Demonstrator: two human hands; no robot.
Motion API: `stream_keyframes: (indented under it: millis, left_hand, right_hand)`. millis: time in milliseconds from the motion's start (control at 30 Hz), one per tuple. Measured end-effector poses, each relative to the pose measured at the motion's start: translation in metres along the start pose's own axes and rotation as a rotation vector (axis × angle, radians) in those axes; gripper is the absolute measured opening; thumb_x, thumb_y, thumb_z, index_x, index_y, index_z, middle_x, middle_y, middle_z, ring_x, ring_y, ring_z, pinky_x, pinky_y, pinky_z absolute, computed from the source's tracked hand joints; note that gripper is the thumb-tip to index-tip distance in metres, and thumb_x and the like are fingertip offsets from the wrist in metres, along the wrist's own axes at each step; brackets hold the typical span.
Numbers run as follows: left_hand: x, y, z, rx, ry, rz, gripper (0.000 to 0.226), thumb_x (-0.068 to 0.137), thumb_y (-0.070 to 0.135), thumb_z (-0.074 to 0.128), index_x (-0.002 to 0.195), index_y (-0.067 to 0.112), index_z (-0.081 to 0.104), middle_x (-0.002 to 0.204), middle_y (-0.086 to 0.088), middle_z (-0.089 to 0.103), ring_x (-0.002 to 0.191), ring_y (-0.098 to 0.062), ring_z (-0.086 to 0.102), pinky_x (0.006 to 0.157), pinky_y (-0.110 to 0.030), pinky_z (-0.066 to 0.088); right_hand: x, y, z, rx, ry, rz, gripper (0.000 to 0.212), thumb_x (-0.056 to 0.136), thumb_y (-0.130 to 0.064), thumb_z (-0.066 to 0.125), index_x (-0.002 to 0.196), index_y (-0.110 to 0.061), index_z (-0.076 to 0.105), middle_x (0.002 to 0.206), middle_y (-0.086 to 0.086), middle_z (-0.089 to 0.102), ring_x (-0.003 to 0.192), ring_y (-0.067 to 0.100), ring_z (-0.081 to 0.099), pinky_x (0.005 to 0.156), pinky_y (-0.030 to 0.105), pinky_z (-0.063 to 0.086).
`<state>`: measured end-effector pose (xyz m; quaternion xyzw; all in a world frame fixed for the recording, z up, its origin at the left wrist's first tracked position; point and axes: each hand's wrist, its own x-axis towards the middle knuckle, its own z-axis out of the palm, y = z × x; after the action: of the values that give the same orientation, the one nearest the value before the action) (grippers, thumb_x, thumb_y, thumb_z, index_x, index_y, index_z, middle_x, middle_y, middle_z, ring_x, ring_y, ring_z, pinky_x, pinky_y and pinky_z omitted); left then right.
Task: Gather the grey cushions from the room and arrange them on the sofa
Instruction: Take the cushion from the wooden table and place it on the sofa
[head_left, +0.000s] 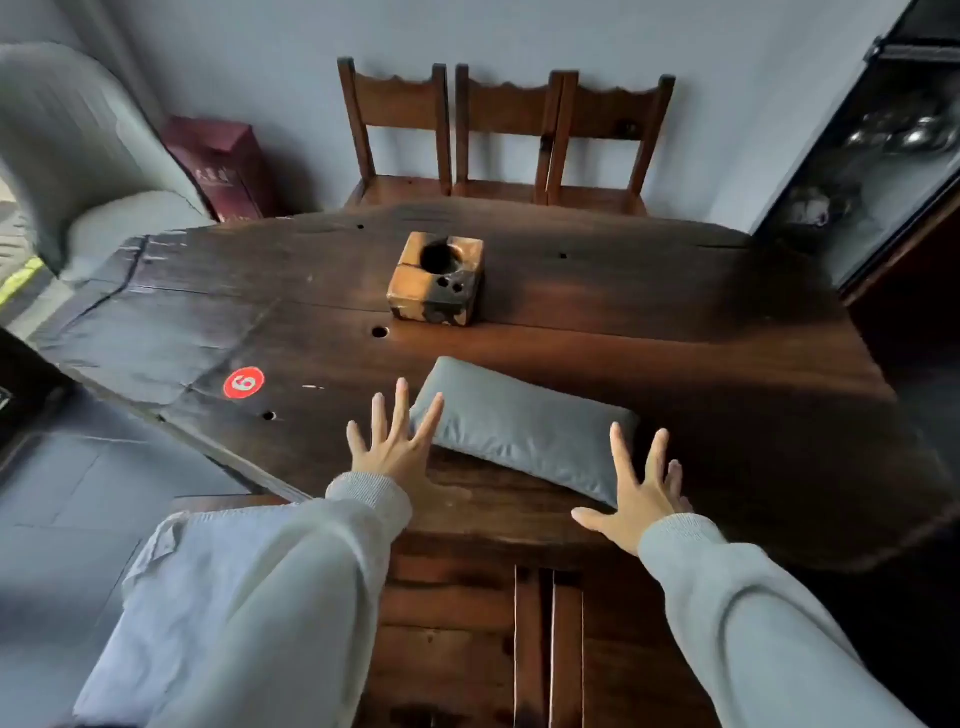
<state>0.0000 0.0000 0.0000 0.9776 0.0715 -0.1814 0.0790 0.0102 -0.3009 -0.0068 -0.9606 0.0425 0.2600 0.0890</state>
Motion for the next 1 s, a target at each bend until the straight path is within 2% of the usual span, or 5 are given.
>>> stream_keyframes:
  millis: [200, 367, 733, 867, 1000]
  left_hand:
    - [0.128, -0.007, 0.045, 0.024, -0.004, 0.192, 0.153, 0.049, 0.085, 0.081, 0.143, 0.063, -0.038, 0.163, 0.005, -0.046, 0.154, -0.044, -0.029, 0.117, -0.077, 0.009]
    - [0.165, -0.003, 0.111, -0.023, 0.201, 0.168, 0.141, 0.044, 0.101, 0.058, 0.150, 0.064, -0.026, 0.175, -0.002, -0.011, 0.156, -0.048, 0.003, 0.110, -0.067, 0.039]
    - [0.182, 0.004, 0.132, -0.037, 0.292, 0.176, 0.130, 0.047, 0.089, 0.073, 0.160, 0.049, 0.022, 0.168, -0.014, 0.026, 0.140, -0.055, 0.033, 0.084, -0.068, 0.049]
    - [0.172, 0.013, 0.115, -0.081, 0.240, 0.185, 0.104, 0.067, 0.063, 0.086, 0.158, 0.036, 0.044, 0.154, -0.017, 0.043, 0.127, -0.049, 0.041, 0.086, -0.065, 0.051]
    - [0.119, 0.031, 0.071, -0.093, 0.239, 0.200, 0.076, 0.081, 0.053, 0.082, 0.144, 0.020, 0.056, 0.130, -0.015, 0.053, 0.117, -0.041, 0.052, 0.072, -0.053, 0.055]
  right_hand:
    - [0.108, -0.023, 0.045, 0.134, 0.058, 0.000, 0.137, 0.064, -0.087, 0.069, 0.135, -0.063, -0.045, 0.157, 0.002, -0.050, 0.154, 0.047, -0.025, 0.119, 0.069, 0.021]
    - [0.144, -0.019, 0.090, 0.118, 0.294, -0.002, 0.138, 0.049, -0.101, 0.053, 0.147, -0.059, -0.035, 0.170, 0.004, -0.021, 0.154, 0.045, -0.003, 0.115, 0.071, 0.027]
    - [0.174, -0.017, 0.089, 0.100, 0.097, 0.059, 0.161, 0.036, -0.082, 0.082, 0.141, -0.064, -0.038, 0.163, -0.003, -0.037, 0.154, 0.040, -0.017, 0.119, 0.070, 0.017]
    - [0.164, -0.021, 0.073, 0.109, 0.131, 0.038, 0.122, 0.072, -0.060, 0.084, 0.156, -0.060, -0.005, 0.170, 0.002, 0.002, 0.146, 0.040, 0.019, 0.111, 0.057, 0.039]
    - [0.121, -0.024, 0.026, 0.055, 0.268, -0.039, 0.059, 0.089, -0.042, 0.074, 0.143, -0.033, 0.051, 0.135, 0.004, 0.052, 0.129, 0.032, 0.044, 0.092, 0.043, 0.048]
